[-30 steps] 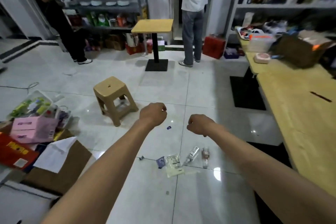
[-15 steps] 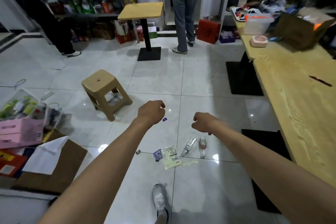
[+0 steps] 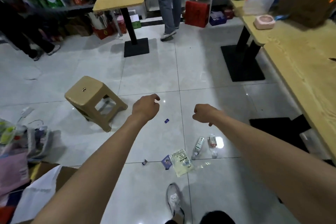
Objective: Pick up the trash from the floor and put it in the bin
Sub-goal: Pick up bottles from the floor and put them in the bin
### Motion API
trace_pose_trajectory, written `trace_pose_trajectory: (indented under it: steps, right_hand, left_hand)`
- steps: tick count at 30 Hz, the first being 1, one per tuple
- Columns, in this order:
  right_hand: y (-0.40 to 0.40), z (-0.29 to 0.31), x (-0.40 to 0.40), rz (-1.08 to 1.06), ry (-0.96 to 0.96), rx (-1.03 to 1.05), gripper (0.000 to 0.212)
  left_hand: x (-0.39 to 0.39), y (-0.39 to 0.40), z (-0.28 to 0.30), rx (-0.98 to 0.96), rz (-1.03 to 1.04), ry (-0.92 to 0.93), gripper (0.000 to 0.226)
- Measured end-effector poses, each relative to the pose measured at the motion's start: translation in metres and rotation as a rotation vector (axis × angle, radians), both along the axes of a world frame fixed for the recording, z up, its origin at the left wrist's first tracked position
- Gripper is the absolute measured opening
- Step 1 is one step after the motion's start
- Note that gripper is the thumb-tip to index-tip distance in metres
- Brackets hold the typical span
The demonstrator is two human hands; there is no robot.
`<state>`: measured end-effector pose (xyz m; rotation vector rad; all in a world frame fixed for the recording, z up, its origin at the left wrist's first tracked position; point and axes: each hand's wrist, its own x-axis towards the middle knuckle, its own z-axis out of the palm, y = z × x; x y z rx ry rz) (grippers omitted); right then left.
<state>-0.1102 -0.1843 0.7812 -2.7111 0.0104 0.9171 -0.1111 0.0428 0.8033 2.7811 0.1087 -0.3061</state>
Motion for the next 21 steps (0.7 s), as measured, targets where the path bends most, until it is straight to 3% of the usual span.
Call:
trace_pose_trajectory:
  steps: [6, 11, 16, 21]
  right_hand:
    - [0.012, -0.034, 0.057, -0.057, 0.019, 0.03, 0.038]
    - [0.003, -0.1, 0.097, -0.082, 0.026, 0.006, 0.037]
    - [-0.015, -0.244, 0.128, -0.104, 0.0, 0.003, 0.037]
    - [-0.041, -0.471, 0.141, -0.037, 0.022, -0.02, 0.045]
  left_hand:
    - [0.065, -0.009, -0.039, -0.011, -0.074, 0.029, 0.04]
    - [0.112, -0.028, -0.113, -0.015, -0.107, 0.043, 0.042]
    - [0.15, -0.053, -0.262, -0.049, -0.124, 0.019, 0.04]
    - [0.162, -0.079, -0.487, -0.033, -0.21, 0.078, 0.043]
